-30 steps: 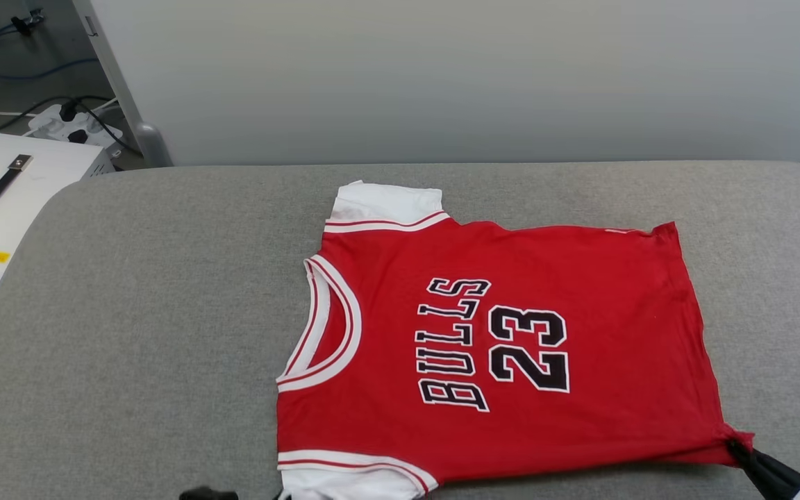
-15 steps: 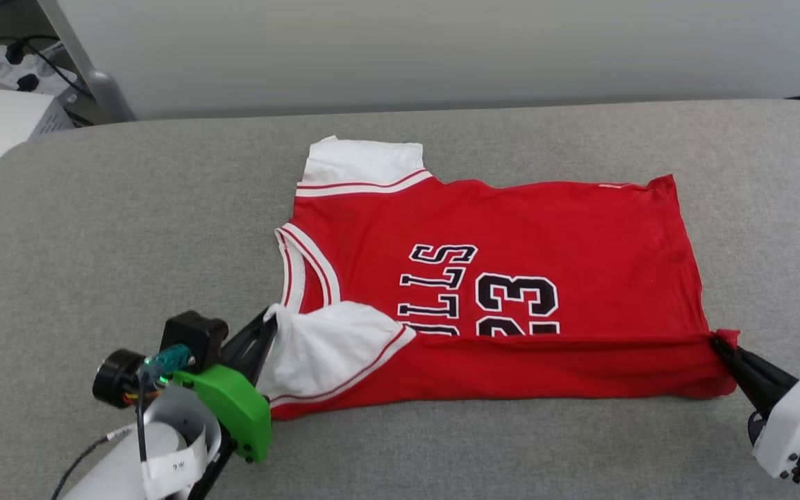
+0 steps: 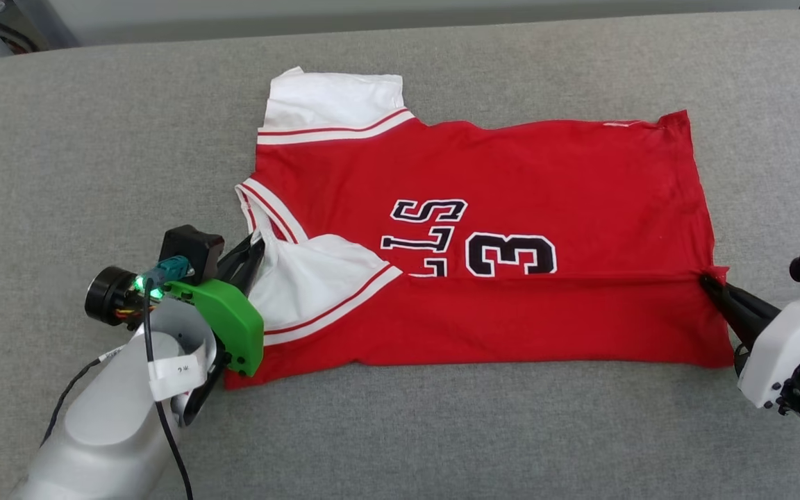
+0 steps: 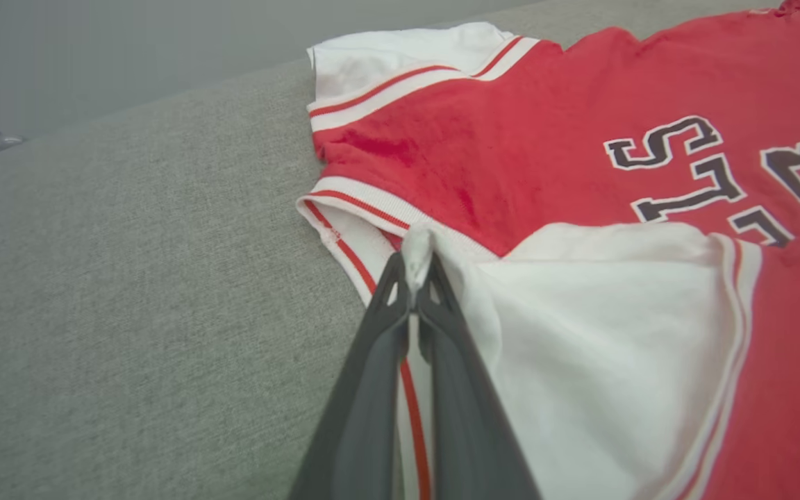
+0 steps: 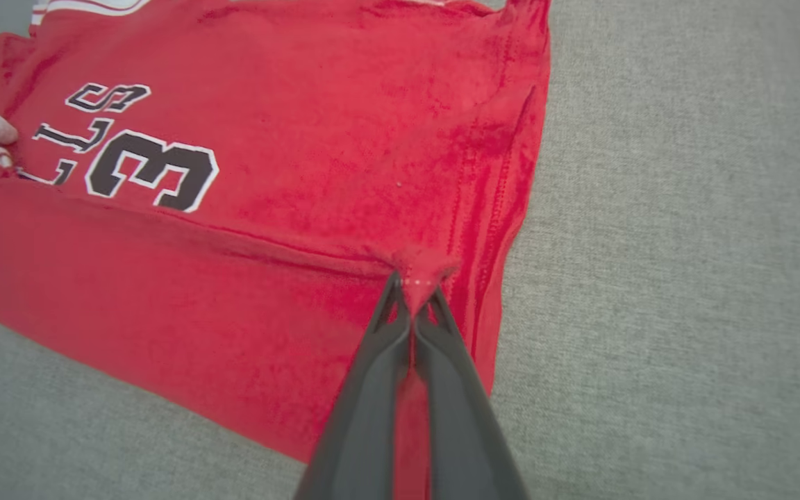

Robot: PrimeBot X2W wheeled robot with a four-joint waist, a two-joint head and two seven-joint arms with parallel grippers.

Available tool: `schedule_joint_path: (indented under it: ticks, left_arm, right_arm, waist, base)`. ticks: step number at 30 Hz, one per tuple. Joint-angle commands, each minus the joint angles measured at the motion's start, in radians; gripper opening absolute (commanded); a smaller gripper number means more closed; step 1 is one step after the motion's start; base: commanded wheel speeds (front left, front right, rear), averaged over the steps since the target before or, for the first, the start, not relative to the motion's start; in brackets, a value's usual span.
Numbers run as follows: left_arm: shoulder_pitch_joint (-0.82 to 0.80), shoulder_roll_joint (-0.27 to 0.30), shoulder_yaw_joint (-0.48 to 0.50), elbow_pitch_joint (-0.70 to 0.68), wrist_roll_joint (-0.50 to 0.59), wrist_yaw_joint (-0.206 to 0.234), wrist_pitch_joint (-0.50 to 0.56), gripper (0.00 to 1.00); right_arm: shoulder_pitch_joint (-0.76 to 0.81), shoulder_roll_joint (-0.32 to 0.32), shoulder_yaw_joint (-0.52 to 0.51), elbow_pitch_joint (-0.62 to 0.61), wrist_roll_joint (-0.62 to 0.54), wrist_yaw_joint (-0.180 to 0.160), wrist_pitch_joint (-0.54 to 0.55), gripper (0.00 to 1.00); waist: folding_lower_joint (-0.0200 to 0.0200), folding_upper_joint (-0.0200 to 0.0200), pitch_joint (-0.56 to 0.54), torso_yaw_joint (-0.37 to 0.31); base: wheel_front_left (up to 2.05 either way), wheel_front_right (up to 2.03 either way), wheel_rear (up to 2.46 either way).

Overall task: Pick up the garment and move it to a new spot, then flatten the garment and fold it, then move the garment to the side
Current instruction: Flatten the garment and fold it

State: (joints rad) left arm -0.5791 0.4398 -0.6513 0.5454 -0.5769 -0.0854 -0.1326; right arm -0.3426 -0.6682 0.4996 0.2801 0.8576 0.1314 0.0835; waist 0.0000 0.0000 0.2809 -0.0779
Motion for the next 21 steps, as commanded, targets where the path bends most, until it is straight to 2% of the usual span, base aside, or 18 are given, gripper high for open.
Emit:
schedule_joint_path:
  ticks: [1,6,13,14,15,16,21]
  left_arm:
    - [-0.025,-0.007,-0.007,0.03,0.011,-0.008,-0.01,0.0]
    - [-0.05,-0.046,-0.041,0.156,0.011,-0.027,-0.041,0.0]
    - [-0.063,-0.079,-0.079,0.264,-0.001,-0.04,-0.081,0.0]
    - [-0.065,-0.082,-0.079,0.273,-0.006,-0.041,-0.089,0.01]
    - [-0.067,-0.084,-0.081,0.28,-0.009,-0.042,-0.093,0.43]
    - [-0.072,-0.083,-0.085,0.284,-0.006,-0.043,-0.099,1.0]
    - [-0.093,-0.066,-0.089,0.274,-0.006,-0.044,-0.116,1.0]
  right_arm:
    - [-0.026,0.008,0.006,0.015,0.0,-0.001,-0.004,0.0]
    - [-0.062,0.025,0.041,0.075,0.008,-0.001,-0.013,0.0]
    - [-0.081,0.024,0.084,0.121,0.028,-0.001,-0.04,0.0]
    - [-0.083,0.022,0.086,0.127,0.029,-0.001,-0.046,0.18]
    - [-0.084,0.021,0.089,0.131,0.031,-0.001,-0.05,0.52]
    - [-0.084,0.021,0.092,0.133,0.034,-0.001,-0.055,1.0]
    - [-0.067,0.007,0.087,0.13,0.04,-0.001,-0.097,1.0]
  waist:
    - [0.0,0.0,0.037,-0.008]
    - [0.0,0.0,0.059,-0.003]
    - [0.0,0.0,0.038,0.01]
    - [0.0,0.0,0.029,0.012]
    - [0.0,0.0,0.022,0.014]
    - [0.0,0.0,0.011,0.018]
    - [0.0,0.0,-0.044,0.039]
  base:
    - [0.0,0.0,0.0]
    - [0.0,0.0,0.0]
    - [0.0,0.0,0.0]
    - [0.0,0.0,0.0]
    - [0.0,0.0,0.0]
    - [0.0,0.0,0.0]
    - [0.0,0.0,0.0]
